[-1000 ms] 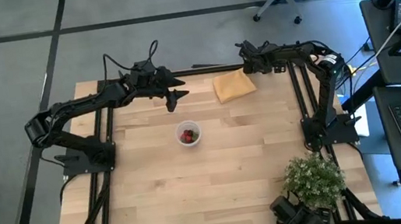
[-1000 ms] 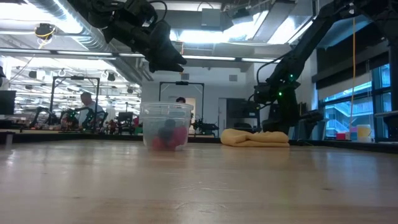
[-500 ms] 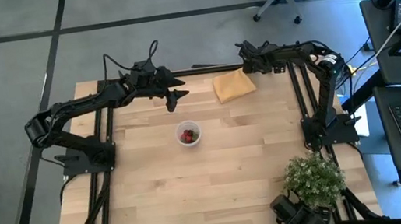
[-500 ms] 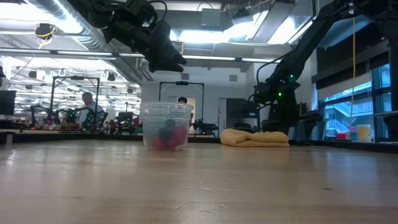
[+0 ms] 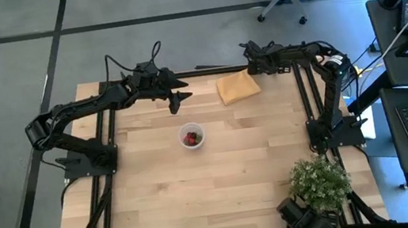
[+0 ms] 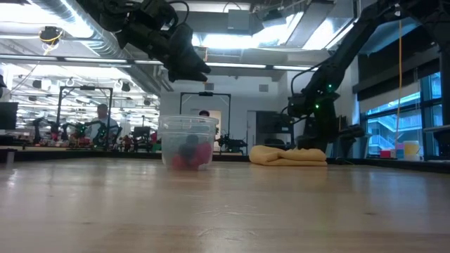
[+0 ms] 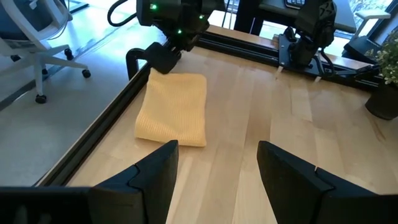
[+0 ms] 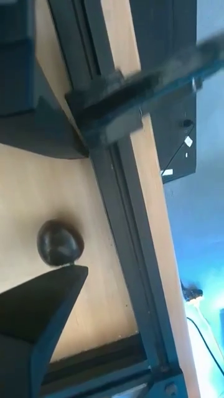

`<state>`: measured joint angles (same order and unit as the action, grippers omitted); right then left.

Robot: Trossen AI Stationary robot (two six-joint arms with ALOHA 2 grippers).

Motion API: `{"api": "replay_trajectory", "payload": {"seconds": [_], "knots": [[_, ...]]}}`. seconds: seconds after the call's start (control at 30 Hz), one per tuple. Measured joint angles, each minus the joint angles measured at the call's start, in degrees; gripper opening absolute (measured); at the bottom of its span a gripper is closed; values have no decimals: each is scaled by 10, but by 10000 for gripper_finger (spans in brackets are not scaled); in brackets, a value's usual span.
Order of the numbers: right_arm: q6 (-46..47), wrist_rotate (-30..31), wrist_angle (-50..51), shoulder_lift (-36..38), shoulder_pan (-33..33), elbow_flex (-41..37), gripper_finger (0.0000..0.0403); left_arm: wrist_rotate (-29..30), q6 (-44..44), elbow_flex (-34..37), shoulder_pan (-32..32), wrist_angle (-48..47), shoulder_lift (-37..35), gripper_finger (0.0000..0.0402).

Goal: Pick and placing Produce into tupperware
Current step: Put the top black cherry into the transparent container

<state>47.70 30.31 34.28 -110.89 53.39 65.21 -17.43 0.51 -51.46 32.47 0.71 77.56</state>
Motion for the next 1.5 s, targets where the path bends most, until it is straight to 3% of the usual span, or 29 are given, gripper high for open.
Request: {"api": "replay_trajectory", "payload": {"seconds": [0.47, 1.03, 1.5], "knots": [[23, -12, 31, 0, 10, 0, 231, -16, -5, 0, -2, -24, 0, 212], [12, -46, 29, -6, 19, 1, 122, -13, -4, 0, -32, -24, 0, 212], [-64, -44, 28, -7, 14, 0, 120, -13, -3, 0, -32, -25, 0, 212]]}}
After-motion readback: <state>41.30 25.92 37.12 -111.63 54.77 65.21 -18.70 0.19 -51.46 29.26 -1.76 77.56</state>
